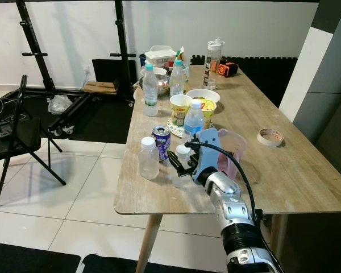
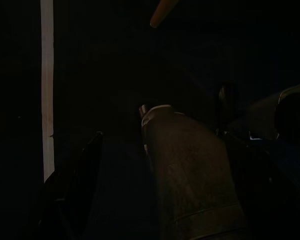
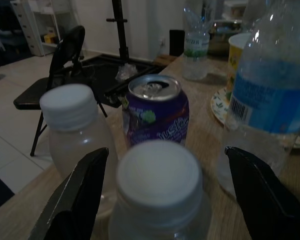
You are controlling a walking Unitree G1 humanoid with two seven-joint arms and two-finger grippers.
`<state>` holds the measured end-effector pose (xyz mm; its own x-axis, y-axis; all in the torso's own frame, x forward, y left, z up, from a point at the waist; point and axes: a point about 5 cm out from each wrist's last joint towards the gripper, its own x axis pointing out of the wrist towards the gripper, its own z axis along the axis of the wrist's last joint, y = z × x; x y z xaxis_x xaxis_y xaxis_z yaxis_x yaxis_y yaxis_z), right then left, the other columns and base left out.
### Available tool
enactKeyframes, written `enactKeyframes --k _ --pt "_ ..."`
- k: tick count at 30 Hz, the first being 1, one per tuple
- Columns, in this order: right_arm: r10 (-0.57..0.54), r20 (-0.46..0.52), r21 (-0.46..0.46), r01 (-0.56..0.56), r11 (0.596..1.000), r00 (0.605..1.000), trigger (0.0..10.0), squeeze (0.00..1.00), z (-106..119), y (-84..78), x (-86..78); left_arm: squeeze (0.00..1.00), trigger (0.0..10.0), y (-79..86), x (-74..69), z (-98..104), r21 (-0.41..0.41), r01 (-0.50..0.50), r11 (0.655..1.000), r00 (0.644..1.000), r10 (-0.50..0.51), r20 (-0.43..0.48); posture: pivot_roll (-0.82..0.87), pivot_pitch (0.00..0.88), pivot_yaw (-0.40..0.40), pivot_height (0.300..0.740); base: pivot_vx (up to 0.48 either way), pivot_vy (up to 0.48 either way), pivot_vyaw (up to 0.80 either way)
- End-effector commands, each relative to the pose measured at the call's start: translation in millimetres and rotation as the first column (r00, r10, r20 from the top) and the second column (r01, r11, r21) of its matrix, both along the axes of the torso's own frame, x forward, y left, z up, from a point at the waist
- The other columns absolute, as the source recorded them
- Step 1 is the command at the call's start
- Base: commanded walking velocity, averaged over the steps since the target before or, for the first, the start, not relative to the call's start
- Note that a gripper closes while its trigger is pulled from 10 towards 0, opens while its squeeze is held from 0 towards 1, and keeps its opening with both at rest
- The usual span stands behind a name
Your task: Restocking fridge
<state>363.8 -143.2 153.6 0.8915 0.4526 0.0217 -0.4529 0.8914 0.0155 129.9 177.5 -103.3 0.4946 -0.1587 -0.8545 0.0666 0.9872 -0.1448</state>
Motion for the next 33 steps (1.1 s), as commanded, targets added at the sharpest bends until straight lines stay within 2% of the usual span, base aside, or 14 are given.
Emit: enactKeyframes --k 1,2,3,4,5,7,20,25,26,27,29,30,32,33 --pt "0.004 0.004 -0.001 -0.004 1.000 1.000 7.7 0.00 1 3.6 1.2 0.00 10.0 -2.5 -2.0 -1 -0.008 0.000 1.000 1.000 0.000 -0.004 -0.09 0.010 -0.001 0.740 0.000 0.000 0.00" --pt "0.000 0.006 0.000 0.000 1.000 1.000 6.8 0.00 1 3.7 1.6 0.00 10.0 -2.3 -2.2 -1 -0.008 -0.001 1.000 1.000 0.001 -0.005 -0.08 0.014 0.002 0.740 0.000 0.000 0.00" --pt "-0.012 0.011 0.007 0.012 1.000 1.000 2.7 0.00 2 3.3 2.6 0.00 10.0 -2.0 -2.8 -1 -0.007 0.000 1.000 1.000 0.000 -0.006 -0.08 0.014 0.002 0.740 0.000 0.000 0.00" --pt "-0.017 0.011 0.011 0.017 1.000 1.000 2.1 0.00 2 2.9 3.1 0.00 10.0 -2.0 -3.0 -1 -0.008 -0.001 1.000 1.000 0.001 -0.007 -0.08 0.012 -0.001 0.740 0.000 0.000 0.00" --pt "-0.017 0.011 0.011 0.017 1.000 1.000 2.1 0.00 2 2.9 3.1 0.00 10.0 -2.0 -3.0 -1 -0.008 -0.001 1.000 1.000 0.001 -0.007 -0.08 0.012 -0.001 0.740 0.000 0.000 0.00" --pt "-0.022 0.011 0.013 0.022 1.000 1.000 0.0 0.00 2 2.6 3.9 0.00 10.0 -2.1 -3.1 -1 -0.008 -0.002 1.000 1.000 0.002 -0.007 -0.08 0.012 -0.001 0.740 0.000 0.000 0.00" --pt "-0.024 0.000 -0.007 0.024 1.000 1.000 0.0 0.00 0 0.2 5.1 0.00 10.0 -3.4 -2.7 -1 -0.013 -0.001 1.000 1.000 0.001 -0.005 -0.08 0.007 -0.002 0.740 0.000 0.000 0.00" --pt "0.016 -0.002 0.012 -0.016 1.000 1.000 0.0 0.00 0 -2.1 3.5 0.00 10.0 -2.9 -1.8 -1 -0.014 -0.005 1.000 1.000 0.005 -0.002 -0.08 0.007 -0.003 0.740 0.000 0.000 0.00" --pt "0.054 0.016 0.043 -0.055 0.998 0.998 2.0 0.00 4 -3.3 1.6 0.00 10.0 -2.7 -1.7 -1 -0.015 -0.009 1.000 1.000 0.009 -0.001 -0.08 0.006 -0.002 0.740 0.000 0.000 0.00" --pt "0.096 0.039 0.075 -0.099 0.992 0.995 5.6 0.00 10 -5.0 -0.8 0.00 10.0 -2.8 -1.7 -1 -0.018 -0.011 1.000 1.000 0.011 -0.001 -0.08 0.006 -0.002 0.740 0.000 0.000 0.00" --pt "0.124 0.057 0.095 -0.129 0.987 0.991 5.6 0.00 14 -6.2 -2.5 0.00 10.0 -3.0 -1.7 -1 -0.020 -0.012 1.000 1.000 0.012 -0.001 -0.08 0.006 -0.002 0.740 0.000 0.000 0.00" --pt "0.167 0.084 0.096 -0.174 0.980 0.982 10.0 0.00 19 -9.2 -5.4 0.00 10.0 -3.4 -2.2 -1 -0.021 -0.008 1.000 1.000 0.008 -0.003 -0.08 0.003 0.001 0.740 0.000 0.000 0.00" --pt "0.242 0.131 0.085 -0.255 0.963 0.961 10.0 0.00 29 -15.7 -11.7 0.00 10.0 -4.4 -2.3 -1 -0.025 -0.005 1.000 1.000 0.005 -0.003 -0.08 0.003 -0.001 0.740 0.000 0.000 0.00" --pt "0.315 0.154 0.093 -0.332 0.939 0.936 10.0 0.00 35 -19.9 -19.4 0.00 10.0 -4.8 -2.2 -1 -0.028 -0.004 1.000 1.000 0.004 -0.003 -0.08 0.003 0.001 0.740 0.000 0.000 0.00"
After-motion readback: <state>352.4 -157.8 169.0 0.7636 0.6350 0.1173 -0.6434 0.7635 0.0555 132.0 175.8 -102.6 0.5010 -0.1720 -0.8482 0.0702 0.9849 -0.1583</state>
